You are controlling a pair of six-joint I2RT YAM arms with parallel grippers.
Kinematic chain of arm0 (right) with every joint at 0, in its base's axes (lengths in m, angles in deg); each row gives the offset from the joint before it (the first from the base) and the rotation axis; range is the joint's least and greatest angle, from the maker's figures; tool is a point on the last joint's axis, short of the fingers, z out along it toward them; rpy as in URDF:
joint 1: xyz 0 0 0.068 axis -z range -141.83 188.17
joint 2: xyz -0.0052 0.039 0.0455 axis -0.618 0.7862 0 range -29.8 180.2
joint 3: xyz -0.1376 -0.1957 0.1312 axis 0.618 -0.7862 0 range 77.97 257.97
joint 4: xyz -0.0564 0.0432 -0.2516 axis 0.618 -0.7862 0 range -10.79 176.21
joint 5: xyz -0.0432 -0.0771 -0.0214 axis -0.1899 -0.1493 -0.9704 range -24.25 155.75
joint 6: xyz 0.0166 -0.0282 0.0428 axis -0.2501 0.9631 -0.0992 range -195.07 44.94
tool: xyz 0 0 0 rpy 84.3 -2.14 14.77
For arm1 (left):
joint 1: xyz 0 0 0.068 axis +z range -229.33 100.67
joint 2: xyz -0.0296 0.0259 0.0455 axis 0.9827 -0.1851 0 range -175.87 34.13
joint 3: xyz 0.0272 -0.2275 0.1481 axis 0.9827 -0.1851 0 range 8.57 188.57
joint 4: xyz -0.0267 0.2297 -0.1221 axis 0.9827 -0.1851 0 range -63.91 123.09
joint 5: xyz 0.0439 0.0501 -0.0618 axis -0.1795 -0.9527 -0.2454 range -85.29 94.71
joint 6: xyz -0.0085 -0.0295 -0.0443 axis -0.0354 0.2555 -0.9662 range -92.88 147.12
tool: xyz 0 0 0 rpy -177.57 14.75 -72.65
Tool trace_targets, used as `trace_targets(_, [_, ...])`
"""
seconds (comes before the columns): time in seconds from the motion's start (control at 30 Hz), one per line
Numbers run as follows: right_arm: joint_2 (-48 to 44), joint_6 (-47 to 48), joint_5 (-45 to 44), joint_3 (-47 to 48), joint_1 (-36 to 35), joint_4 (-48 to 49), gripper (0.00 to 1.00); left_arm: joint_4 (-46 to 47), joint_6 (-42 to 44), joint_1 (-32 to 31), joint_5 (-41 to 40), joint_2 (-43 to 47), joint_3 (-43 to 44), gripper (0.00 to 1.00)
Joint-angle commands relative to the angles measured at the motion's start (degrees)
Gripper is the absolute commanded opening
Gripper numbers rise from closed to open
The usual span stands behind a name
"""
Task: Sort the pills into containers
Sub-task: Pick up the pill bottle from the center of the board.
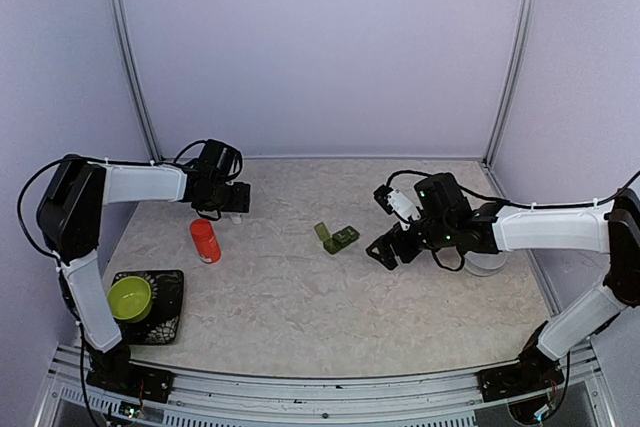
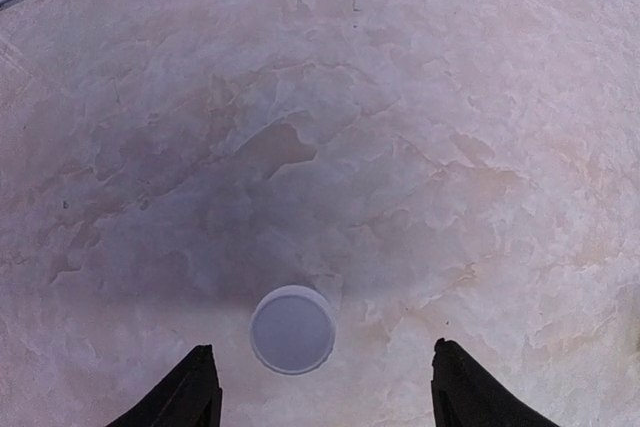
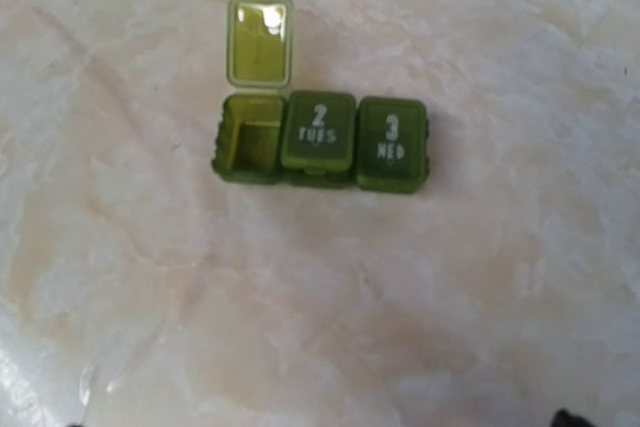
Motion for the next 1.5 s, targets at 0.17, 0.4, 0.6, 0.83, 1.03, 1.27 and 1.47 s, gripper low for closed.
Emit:
trace_targets(0.17, [-1.29,-0.54,-1.10,-0.78,-1.04,-1.62,1.00,-0.89,0.17,1.39,1.24,-4.00,4.51,0.60])
trace_targets(0.4, [-1.28,-0.19,-1.32,-0.51,-1.06,-1.90,1.00,-1.30,0.03,1.88,1.20,-5.24,4.72,0.56])
trace_targets(0.6, [-0.98,0.08,-1.31,-0.01,-1.15,-2.04,1.00,-1.26,-0.08,2.18,1.59,-6.40,4.83,0.50])
trace_targets(0.83, [-0.74,0.51,-1.52,0.22,-1.15,-2.33,1.00,-1.35,-0.16,2.40,1.81,-6.89,5.16,0.40])
trace_targets(1.03, [-0.24,0.69,-1.50,0.59,-1.15,-2.42,0.99,-1.29,-0.16,2.40,1.70,-7.09,5.22,0.27])
trace_targets(1.27, [-0.35,1.21,-0.83,1.14,-1.15,-2.60,1.00,-1.38,0.10,2.33,3.07,-6.28,5.36,0.15])
trace_targets(1.47, [-2.68,1.95,5.54,-0.17,-1.15,0.24,0.99,-1.54,1.04,-0.51,5.58,-2.48,5.09,0.12])
